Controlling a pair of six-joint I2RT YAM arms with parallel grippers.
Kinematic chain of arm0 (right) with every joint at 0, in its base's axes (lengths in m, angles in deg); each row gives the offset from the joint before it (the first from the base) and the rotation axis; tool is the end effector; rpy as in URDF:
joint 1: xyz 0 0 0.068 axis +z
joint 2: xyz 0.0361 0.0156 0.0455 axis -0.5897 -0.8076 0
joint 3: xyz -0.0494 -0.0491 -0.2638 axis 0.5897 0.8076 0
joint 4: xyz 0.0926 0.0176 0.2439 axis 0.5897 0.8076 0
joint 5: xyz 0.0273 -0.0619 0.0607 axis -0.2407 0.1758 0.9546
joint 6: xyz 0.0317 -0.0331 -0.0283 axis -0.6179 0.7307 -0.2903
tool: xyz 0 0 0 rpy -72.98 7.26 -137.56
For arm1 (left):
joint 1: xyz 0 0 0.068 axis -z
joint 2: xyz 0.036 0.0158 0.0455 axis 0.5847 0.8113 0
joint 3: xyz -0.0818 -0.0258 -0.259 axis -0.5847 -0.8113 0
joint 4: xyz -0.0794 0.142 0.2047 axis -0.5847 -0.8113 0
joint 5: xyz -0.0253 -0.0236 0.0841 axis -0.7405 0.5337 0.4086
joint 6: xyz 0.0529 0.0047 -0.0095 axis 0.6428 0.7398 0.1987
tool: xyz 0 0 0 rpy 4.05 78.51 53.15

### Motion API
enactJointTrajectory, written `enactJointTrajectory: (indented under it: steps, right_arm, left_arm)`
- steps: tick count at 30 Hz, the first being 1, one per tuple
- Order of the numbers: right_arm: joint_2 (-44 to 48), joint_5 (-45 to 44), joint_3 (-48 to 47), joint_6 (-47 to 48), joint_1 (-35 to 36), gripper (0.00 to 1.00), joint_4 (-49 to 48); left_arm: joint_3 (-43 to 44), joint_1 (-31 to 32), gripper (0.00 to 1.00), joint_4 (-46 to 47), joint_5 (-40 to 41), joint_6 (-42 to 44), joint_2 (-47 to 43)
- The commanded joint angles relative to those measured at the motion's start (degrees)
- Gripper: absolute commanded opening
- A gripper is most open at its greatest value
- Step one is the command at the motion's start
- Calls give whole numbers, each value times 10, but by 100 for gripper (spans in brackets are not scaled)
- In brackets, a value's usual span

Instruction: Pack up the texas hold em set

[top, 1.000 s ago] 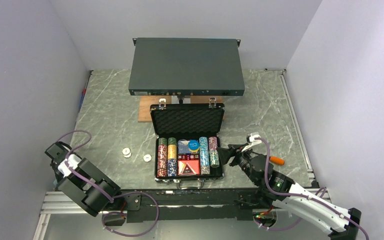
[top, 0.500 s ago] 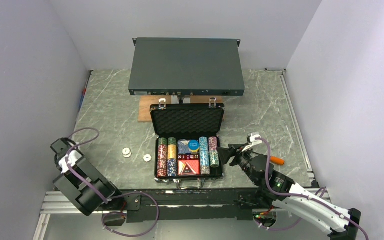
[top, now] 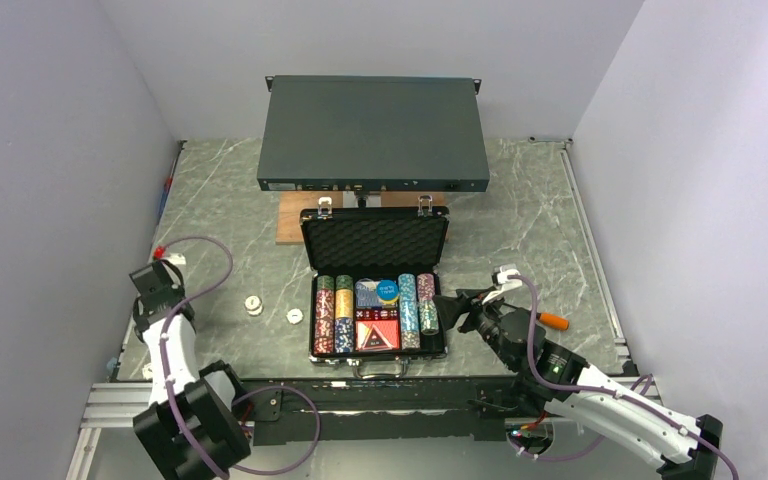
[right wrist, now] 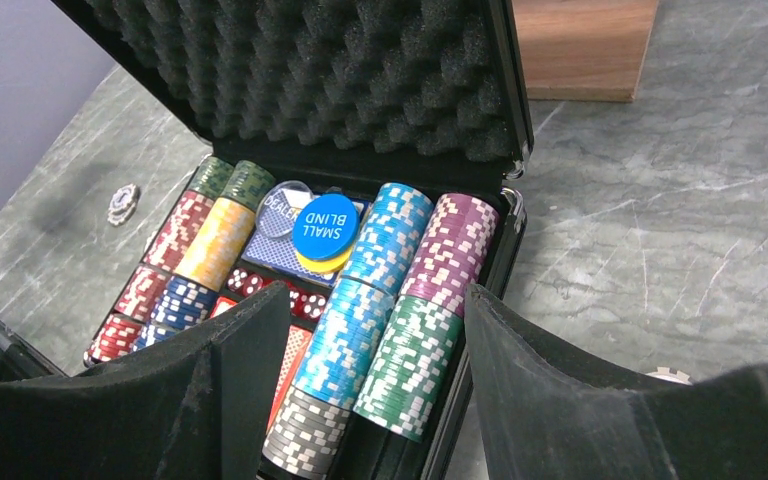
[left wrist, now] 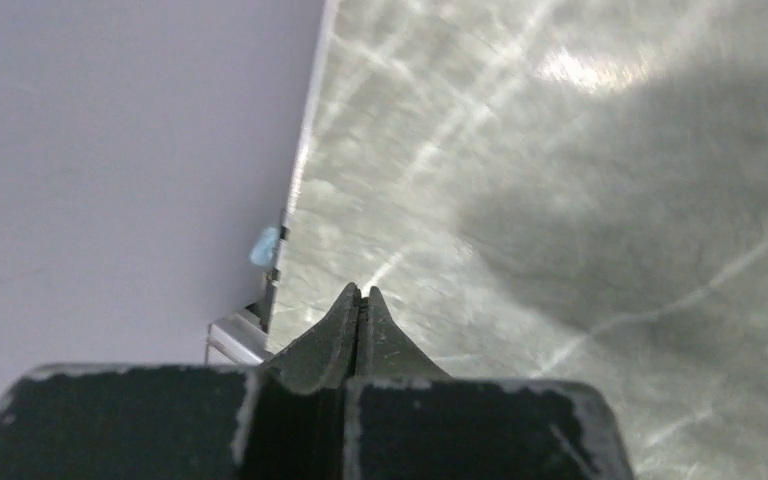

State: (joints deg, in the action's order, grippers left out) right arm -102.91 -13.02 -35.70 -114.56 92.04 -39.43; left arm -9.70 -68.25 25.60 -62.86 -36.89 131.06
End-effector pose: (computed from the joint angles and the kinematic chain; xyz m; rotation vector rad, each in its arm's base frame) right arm 0.0798 0.0900 0.1990 -0.0927 1.7805 0.6744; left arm 0.1410 0.1003 0.1748 -0.1917 2.5471 0.7660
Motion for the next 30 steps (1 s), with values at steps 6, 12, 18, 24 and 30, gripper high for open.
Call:
enactJointTrajectory:
  steps: [6,12,18,24,30]
  right_arm:
    - [-10,4,-3,4,1,66,-21]
    - [-43,9,-10,7,1,65,-31]
    - [-60,14,-12,11,1,65,-38]
    - [-81,20,-16,15,1,64,-43]
    - [-85,20,-17,16,1,63,-43]
  left_arm:
    - [187,6,0,-83,110,-341,18]
    - [214,5,23,-219,104,-583,-33]
    - [119,5,68,-288,101,-741,-113]
    - [108,4,91,-373,185,-856,-111]
    - [95,-4,98,-372,261,-919,-72]
